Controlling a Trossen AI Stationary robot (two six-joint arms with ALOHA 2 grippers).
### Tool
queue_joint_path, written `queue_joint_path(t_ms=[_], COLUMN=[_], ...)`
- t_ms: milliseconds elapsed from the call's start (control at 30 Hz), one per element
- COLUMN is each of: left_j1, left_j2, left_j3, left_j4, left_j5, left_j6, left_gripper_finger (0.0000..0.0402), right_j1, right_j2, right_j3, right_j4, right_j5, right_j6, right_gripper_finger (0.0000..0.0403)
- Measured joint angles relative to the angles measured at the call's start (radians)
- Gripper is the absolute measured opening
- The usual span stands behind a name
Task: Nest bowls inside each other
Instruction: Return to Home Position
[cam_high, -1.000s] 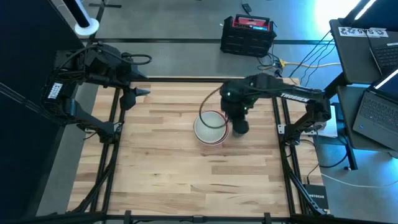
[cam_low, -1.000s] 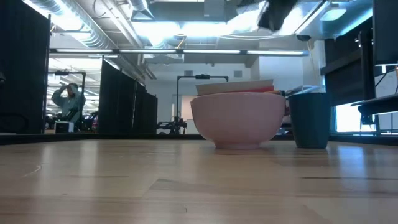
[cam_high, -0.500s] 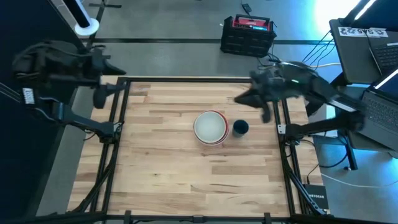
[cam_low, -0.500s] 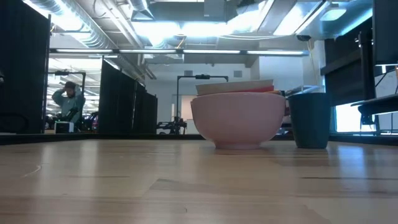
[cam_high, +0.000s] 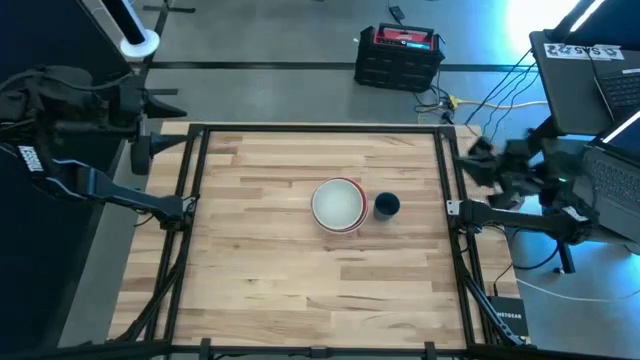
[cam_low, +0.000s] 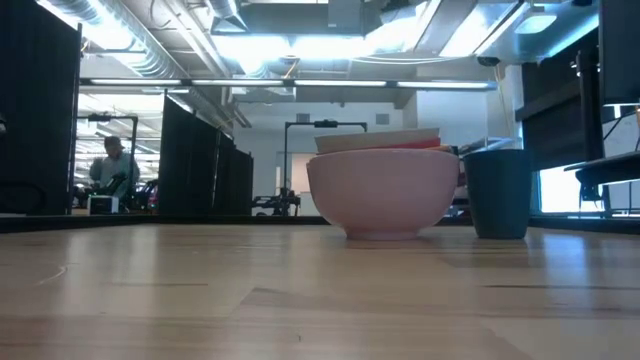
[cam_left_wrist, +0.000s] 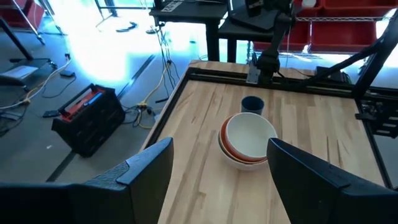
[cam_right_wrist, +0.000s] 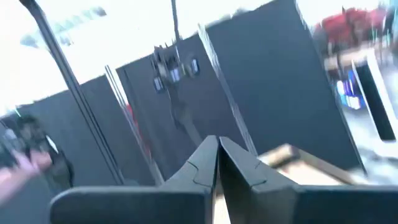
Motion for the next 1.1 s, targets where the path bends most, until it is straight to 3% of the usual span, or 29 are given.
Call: queue_joint_path(t_ms=[167, 833, 1100], left_j1=[0.000, 0.001, 0.001], left_j2=[0.004, -0.001, -0.013], left_j3=[0.000, -0.030, -0.030], left_j4=[-0.001, -0.016, -0.022], left_j5=[0.000, -0.002, -0.002], left_j6=[0.004, -0.002, -0.026], left_gripper_finger=[0.0243, 0.0243, 0.0243], right_j1=[0.000, 0.000, 0.000], right_j2=[-0.136, -0.132, -0.132], right_j3=[-0.093, -0.724, -0.743], right_j4=[0.075, 0.828, 0.764], right_j5=[0.011, 0.137, 0.152], right_j6=[-0.067, -0.216, -0.273], right_gripper_finger=[0.0000, 0.0000, 0.0000])
